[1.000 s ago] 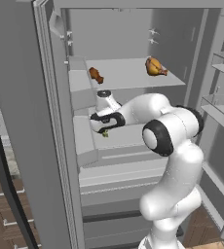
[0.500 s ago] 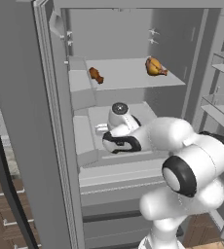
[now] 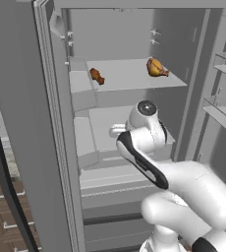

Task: Gather the broccoli and onion from the fridge and place them on a tray on the dining counter. Then gather the chicken drumsticks from the fridge and place them on the other tray.

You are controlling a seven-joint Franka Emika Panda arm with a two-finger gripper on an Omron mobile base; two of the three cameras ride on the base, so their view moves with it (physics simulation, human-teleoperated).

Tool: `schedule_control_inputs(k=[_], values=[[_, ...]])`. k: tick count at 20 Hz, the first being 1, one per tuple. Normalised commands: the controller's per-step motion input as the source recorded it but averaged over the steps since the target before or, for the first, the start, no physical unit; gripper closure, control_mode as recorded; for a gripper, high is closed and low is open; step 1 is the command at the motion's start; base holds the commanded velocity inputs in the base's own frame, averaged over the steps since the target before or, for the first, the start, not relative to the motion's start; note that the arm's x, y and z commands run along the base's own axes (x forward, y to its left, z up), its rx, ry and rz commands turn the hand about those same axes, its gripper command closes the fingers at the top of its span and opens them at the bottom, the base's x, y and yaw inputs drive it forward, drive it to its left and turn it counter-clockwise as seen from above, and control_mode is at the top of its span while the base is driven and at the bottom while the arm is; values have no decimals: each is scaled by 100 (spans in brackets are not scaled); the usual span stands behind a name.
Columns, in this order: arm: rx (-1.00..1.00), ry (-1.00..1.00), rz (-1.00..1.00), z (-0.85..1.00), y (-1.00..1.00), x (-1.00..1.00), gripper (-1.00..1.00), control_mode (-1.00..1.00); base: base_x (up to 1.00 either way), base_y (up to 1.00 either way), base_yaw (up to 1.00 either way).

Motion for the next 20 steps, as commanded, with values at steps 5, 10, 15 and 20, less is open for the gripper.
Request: schedule_control_inputs(k=[5,10,15,20], values=[[0,23,-2,75,-38,-95,100,-100,0,0,0],[0,35,-4,56,-47,-80,100,-100,0,0,0],[-12,29,-15,14,-41,-64,100,-100,0,0,0],[-2,-11,-5,-36,-7,-33,100,-100,0,0,0]])
